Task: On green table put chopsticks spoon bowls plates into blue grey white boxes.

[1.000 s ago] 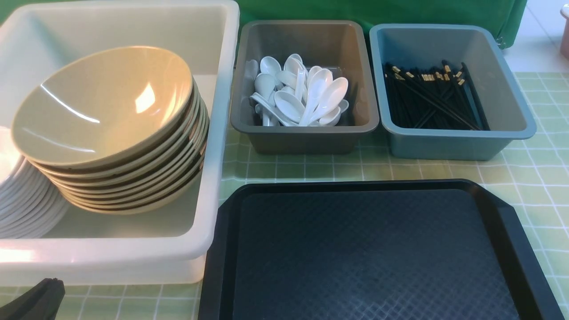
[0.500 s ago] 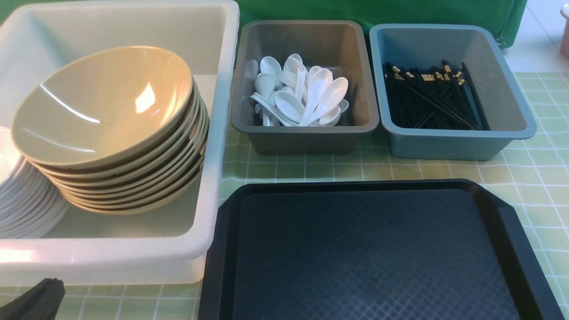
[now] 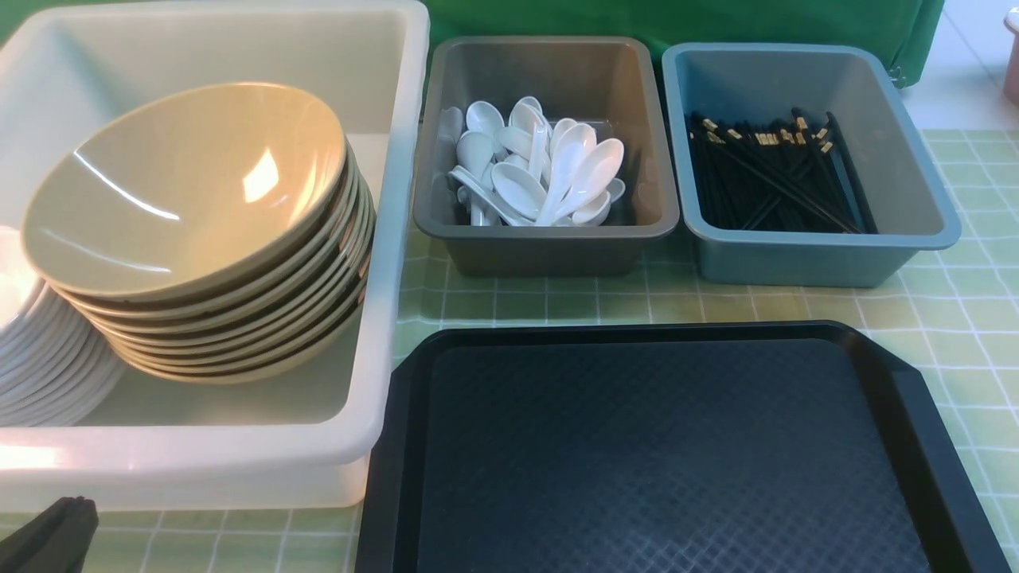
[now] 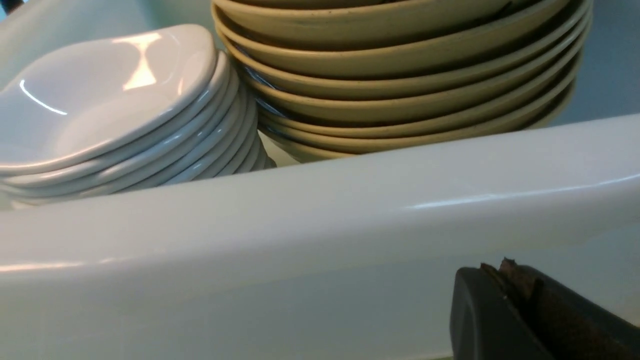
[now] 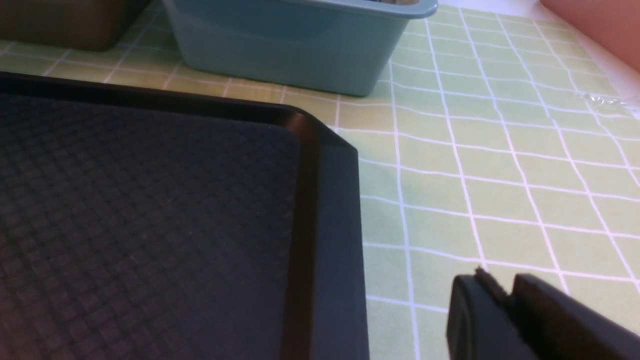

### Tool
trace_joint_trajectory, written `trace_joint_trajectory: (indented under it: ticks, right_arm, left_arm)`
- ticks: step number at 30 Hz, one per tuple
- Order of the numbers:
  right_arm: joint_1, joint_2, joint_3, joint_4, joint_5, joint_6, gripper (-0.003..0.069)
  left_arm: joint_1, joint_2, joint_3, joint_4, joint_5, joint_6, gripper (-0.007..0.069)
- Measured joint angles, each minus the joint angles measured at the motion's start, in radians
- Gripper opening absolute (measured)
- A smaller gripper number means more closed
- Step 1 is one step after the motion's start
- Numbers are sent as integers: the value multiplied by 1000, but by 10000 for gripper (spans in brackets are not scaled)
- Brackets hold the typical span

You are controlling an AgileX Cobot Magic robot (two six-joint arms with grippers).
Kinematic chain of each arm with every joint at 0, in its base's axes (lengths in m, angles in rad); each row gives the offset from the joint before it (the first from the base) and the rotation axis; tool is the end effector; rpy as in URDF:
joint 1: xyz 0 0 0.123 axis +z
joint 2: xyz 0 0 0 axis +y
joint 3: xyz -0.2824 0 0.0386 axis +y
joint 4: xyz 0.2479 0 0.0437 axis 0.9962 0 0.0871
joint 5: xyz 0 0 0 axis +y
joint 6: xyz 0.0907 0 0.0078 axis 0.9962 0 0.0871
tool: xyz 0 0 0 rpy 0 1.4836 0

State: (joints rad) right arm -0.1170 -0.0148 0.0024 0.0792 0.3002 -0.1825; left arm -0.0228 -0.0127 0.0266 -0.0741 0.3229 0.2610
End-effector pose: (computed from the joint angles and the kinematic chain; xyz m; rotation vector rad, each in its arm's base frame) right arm 0.0535 -0.0041 0.1860 -0.0079 1.7726 -0.1413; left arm 0.0537 -0.0034 0.1757 0.2105 1.8084 0.0974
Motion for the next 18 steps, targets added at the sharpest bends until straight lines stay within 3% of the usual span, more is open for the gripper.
trace_joint_trajectory:
  ticks: [18]
  right_arm:
    - [0,0,0,-1,0,0,128]
  left_arm:
    - [-4,0,0,0,0,0,-1]
